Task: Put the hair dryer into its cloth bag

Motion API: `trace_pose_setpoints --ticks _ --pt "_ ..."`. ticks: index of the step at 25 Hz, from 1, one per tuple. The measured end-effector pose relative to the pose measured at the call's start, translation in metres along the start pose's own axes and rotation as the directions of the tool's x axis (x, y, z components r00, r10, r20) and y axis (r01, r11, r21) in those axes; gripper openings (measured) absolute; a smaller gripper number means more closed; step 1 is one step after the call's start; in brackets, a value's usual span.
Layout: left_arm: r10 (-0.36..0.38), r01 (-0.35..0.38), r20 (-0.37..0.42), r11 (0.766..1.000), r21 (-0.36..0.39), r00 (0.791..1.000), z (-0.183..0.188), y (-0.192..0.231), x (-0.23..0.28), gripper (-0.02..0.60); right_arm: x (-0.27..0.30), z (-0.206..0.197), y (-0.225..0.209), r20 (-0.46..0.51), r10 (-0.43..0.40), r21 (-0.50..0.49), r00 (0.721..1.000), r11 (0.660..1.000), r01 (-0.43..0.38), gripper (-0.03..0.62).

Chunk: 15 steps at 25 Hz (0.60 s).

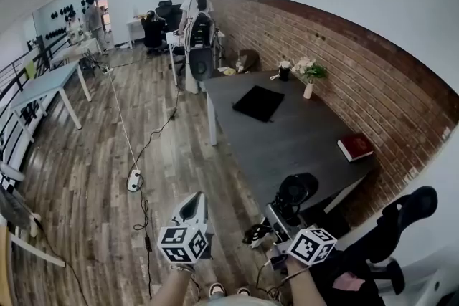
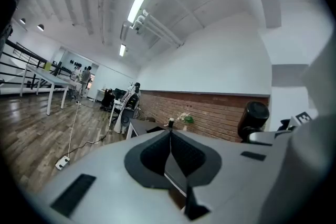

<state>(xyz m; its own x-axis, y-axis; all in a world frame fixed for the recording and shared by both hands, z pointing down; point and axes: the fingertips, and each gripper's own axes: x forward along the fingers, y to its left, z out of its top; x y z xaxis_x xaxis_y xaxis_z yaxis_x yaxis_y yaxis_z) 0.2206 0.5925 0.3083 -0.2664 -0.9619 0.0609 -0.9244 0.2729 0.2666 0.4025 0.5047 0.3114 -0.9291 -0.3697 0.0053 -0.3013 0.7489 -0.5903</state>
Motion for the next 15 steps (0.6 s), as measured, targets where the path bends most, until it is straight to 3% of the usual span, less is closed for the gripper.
trace_pose_setpoints --ticks 7,15 --pt "-0.015 0.015 0.002 1.000 0.022 1.000 0.006 0.039 0.010 0.009 0.024 -0.011 -0.005 0.012 -0.028 0.025 1.000 0.999 0.028 0.183" --pt "-0.027 0.027 -0.014 1.000 -0.001 1.000 0.005 0.072 0.041 0.009 0.050 -0.017 -0.018 0.015 -0.080 0.042 0.997 0.996 0.080 0.184"
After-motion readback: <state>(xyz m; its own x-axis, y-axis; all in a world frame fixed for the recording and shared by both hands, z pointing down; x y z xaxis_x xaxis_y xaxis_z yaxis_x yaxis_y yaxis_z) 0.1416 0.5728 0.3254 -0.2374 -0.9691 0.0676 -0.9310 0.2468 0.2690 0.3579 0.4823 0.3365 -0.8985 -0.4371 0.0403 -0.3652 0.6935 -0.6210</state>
